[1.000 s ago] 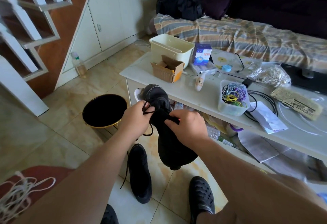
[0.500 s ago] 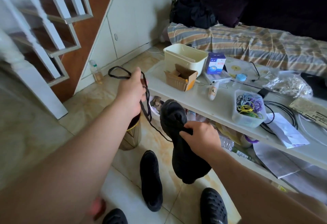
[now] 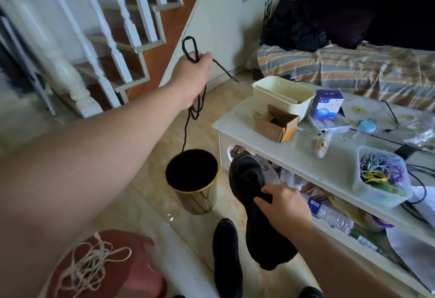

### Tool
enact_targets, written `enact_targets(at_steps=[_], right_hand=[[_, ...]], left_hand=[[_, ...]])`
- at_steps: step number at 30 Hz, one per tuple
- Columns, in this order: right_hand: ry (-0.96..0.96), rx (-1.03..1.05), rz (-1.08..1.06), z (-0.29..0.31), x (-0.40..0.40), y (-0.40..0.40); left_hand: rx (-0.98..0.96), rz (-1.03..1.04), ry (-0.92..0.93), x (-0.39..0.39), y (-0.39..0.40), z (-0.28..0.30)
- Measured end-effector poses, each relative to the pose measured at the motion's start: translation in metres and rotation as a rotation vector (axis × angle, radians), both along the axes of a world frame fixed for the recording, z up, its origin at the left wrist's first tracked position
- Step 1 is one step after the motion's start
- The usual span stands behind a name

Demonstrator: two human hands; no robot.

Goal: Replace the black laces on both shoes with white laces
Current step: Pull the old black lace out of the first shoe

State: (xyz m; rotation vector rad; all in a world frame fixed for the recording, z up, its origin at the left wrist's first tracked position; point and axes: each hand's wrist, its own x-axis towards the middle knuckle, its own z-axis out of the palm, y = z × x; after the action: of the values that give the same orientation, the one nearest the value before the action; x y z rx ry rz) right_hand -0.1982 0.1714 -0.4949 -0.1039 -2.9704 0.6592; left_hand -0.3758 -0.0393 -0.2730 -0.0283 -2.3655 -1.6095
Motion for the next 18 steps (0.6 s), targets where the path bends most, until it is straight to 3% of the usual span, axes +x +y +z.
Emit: enact_targets(at_steps=[4, 7, 15, 18], right_hand=[[0.016, -0.025, 0.016, -0.002, -0.014, -0.013], [0.038, -0.047, 0.016, -0.003, -0.021, -0.019], [0.011, -0.043, -0.004, -0.016, -0.032, -0.018], [0.012, -0.037, -0.016, -0.022, -0.037, -0.015]], left_hand=[[-0.008, 0.03, 0.023, -0.016, -0.01, -0.014], [-0.12, 0.02, 0.005, -0.026, -0.02, -0.05], [-0.491, -0.041, -0.304, -0.026, -0.054, -0.208], [-0.437, 0.023, -0.393, -0.026, -0.059, -0.238]])
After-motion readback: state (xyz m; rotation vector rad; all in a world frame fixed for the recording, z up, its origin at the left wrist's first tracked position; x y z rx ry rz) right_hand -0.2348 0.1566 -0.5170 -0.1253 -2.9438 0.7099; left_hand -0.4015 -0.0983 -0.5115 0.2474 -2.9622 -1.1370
